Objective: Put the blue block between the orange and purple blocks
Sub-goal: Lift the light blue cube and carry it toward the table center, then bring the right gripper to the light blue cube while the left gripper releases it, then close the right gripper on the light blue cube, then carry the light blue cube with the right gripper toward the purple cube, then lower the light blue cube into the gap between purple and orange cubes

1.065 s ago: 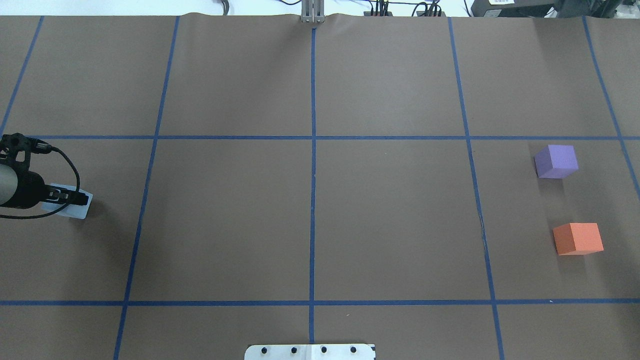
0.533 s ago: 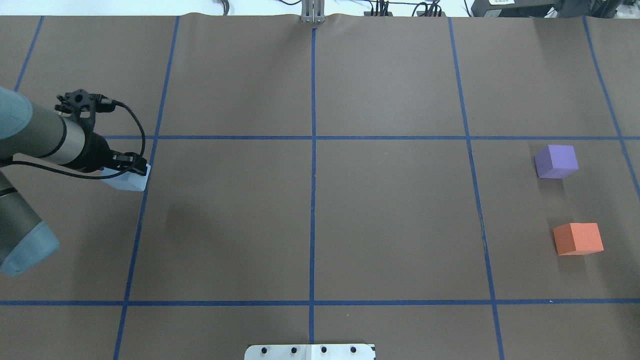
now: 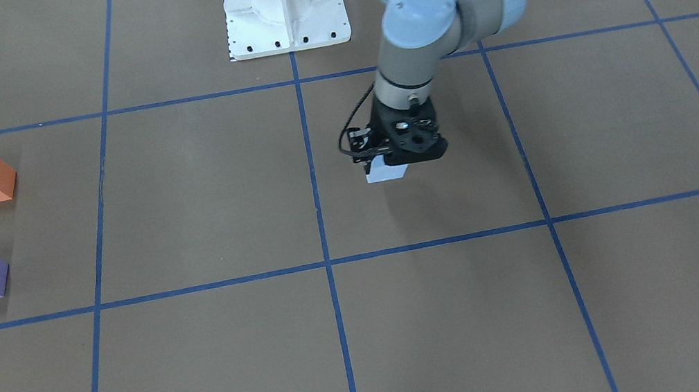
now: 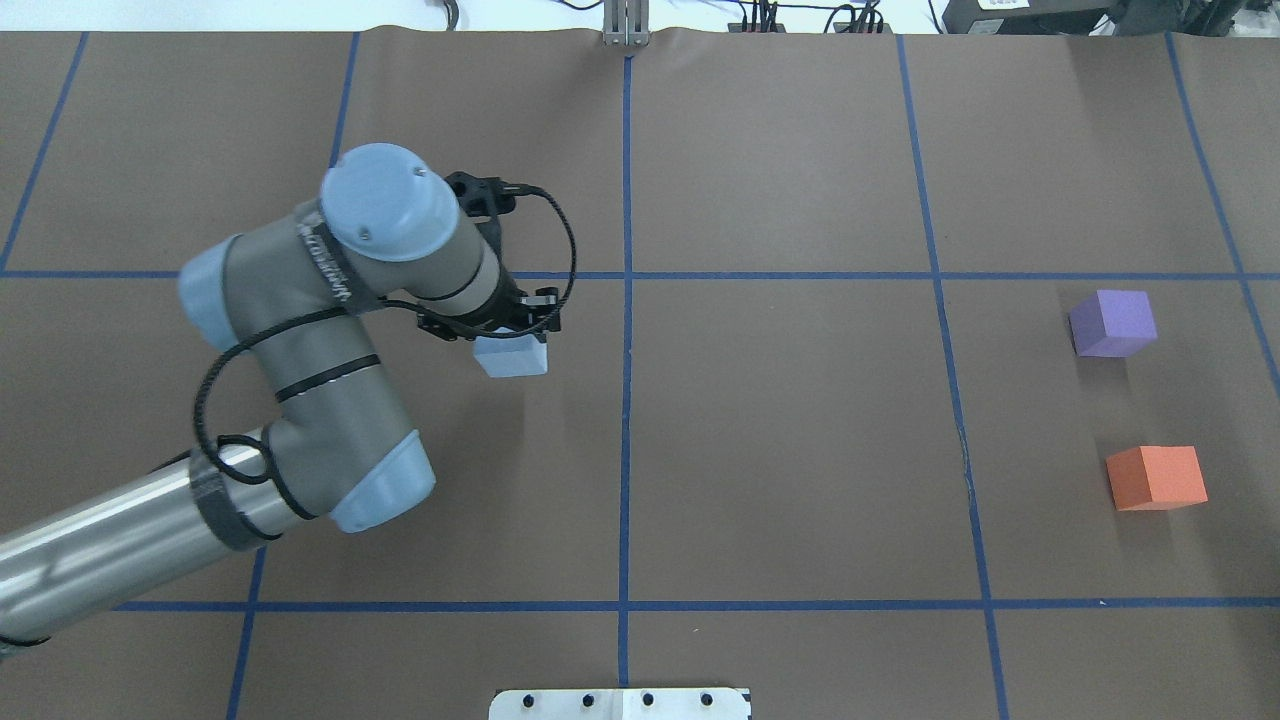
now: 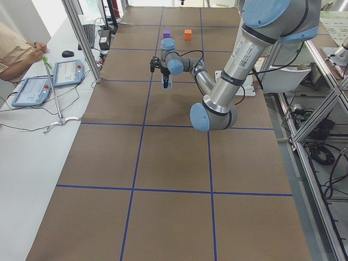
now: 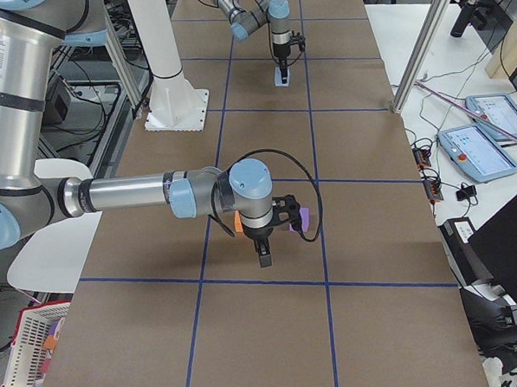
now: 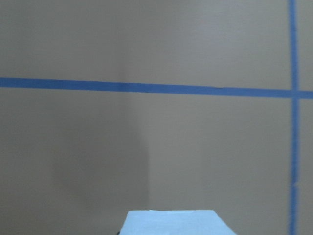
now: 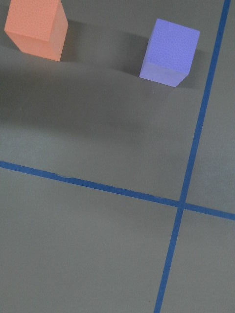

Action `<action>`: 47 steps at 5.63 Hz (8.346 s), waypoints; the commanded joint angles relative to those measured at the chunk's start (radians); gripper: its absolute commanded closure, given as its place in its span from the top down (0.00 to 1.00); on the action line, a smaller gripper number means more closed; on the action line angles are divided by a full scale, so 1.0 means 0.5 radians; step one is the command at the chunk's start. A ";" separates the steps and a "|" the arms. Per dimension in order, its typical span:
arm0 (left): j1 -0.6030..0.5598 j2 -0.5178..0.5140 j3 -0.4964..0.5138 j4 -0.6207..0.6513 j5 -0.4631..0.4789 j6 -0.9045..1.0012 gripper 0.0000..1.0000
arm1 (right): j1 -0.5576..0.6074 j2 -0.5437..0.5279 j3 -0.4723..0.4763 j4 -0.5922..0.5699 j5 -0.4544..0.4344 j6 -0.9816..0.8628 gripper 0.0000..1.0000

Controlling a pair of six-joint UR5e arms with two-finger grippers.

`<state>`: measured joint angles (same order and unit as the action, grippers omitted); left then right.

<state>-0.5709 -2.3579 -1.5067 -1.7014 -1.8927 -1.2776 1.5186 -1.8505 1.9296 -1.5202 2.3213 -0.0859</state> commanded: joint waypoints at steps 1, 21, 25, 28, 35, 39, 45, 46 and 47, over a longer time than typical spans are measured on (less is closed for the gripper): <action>0.120 -0.328 0.414 -0.003 0.125 -0.108 0.20 | 0.000 -0.005 0.003 0.000 -0.004 0.000 1.00; -1.926 1.853 -0.570 0.096 -0.927 2.515 1.00 | -2.012 2.329 -0.897 -0.117 -1.105 1.878 0.95; -1.932 1.875 -0.579 0.086 -0.985 2.515 1.00 | -2.046 2.330 -1.018 -0.089 -1.108 2.086 0.89; -1.932 1.869 -0.579 0.083 -0.985 2.512 1.00 | -2.086 2.314 -1.175 0.135 -1.108 2.206 0.88; -1.942 1.967 -0.548 0.074 -0.961 2.304 1.00 | -1.331 1.660 -0.293 0.101 -0.347 1.827 0.00; -1.938 1.964 -0.549 0.074 -0.961 2.301 1.00 | -0.807 0.688 -0.046 0.241 -0.111 1.297 0.00; -1.938 1.964 -0.545 0.074 -0.958 2.307 1.00 | -1.204 0.108 -0.052 0.911 -0.680 2.035 0.00; -1.938 1.964 -0.545 0.074 -0.958 2.304 1.00 | -1.263 0.066 -0.052 0.978 -0.712 2.067 0.00; -1.942 1.964 -0.545 0.074 -0.958 2.304 1.00 | -1.306 0.038 -0.067 1.052 -0.716 2.068 0.00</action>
<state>-1.5404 -1.3765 -1.7790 -1.6644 -2.3715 -0.1255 0.8926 -1.8171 1.9008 -1.0273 1.9751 0.9364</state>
